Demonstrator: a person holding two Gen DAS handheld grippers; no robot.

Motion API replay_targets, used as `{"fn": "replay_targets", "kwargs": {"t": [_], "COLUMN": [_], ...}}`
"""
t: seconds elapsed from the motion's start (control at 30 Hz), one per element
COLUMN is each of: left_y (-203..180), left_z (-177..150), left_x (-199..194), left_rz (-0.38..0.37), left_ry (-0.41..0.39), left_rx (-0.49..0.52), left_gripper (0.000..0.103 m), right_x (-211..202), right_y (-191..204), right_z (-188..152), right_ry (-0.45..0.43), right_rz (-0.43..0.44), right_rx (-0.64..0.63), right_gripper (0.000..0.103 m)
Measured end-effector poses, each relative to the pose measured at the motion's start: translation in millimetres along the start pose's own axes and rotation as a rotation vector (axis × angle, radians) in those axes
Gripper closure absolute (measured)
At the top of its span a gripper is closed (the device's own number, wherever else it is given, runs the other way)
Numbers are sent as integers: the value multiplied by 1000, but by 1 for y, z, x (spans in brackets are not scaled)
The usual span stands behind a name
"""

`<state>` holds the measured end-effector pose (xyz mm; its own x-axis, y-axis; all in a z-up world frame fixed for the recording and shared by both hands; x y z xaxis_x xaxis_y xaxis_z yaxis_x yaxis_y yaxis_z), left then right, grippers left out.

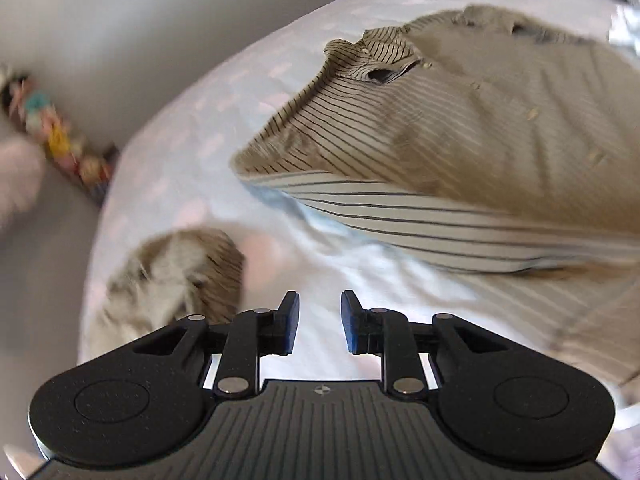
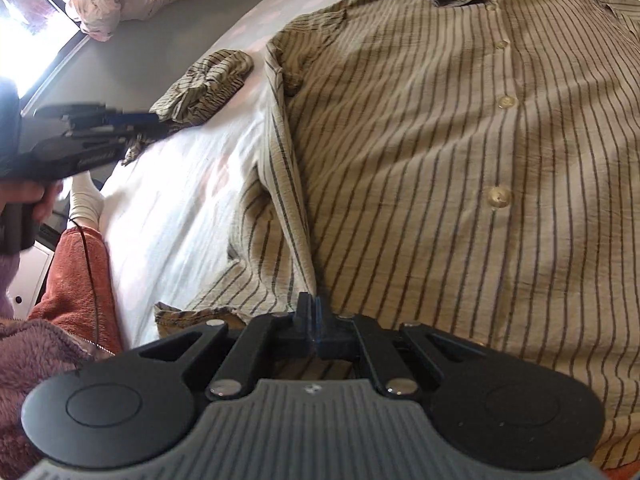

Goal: Fold clothes

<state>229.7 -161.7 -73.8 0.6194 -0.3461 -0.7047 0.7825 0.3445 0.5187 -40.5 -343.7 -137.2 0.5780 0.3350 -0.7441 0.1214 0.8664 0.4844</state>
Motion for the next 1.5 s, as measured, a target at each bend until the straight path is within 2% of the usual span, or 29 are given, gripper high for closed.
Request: {"fn": "replay_targets", "kwargs": {"t": [0.1,0.13,0.17,0.27,0.47,0.53,0.67,0.8,0.83,0.87,0.97,1.17,1.5], "left_y": [-1,-2,-1,4,17,20,15,12,11,10,9,10,-11], "left_z": [6,8,11,20,26,29,27,28,28,29,34,53,130], "left_x": [24,32,43,76,143,162,193,215,220,224,229,213,186], "left_rz": [98,135,157,207,259,262,280,292,296,297,293,319,358], "left_ry": [-79,-104,-123,-163,-139,-133,-158,-154,-151,-145,-119,-130,-173], "left_rx": [221,286,334,476,784,849,1037,1145,1169,1187,1202,1277,1482], "left_gripper": [63,54,53,53,53,53,53,55,64,80,100,102,102], "right_x": [0,0,1,4,7,8,10,14,15,16,17,9,-23], "right_y": [-7,-9,-11,-14,-15,-15,-15,-13,-12,-11,-8,0,1], "right_z": [-1,-1,-2,-2,-5,-4,-3,-3,-3,-3,-3,-2,-11], "right_ry": [7,11,17,31,62,70,85,99,102,104,101,71,6], "right_rz": [-16,-18,-18,-6,15,20,28,38,42,47,63,124,199], "right_rx": [13,18,24,43,53,55,58,49,49,48,43,36,47], "right_gripper": [101,101,101,101,101,101,101,101,101,101,101,101,102]}}
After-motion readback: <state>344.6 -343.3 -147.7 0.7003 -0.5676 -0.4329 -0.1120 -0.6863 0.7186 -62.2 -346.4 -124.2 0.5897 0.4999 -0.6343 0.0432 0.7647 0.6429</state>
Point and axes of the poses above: each gripper's, at about its wrist camera, not at the fingertips, and x roughly the way its jaws point, y to its left, z to its top, the point moved 5 cm from there along x, roughly the way its jaws point, and after that the axes turned 2 degrees about z, right-handed, at the moved point
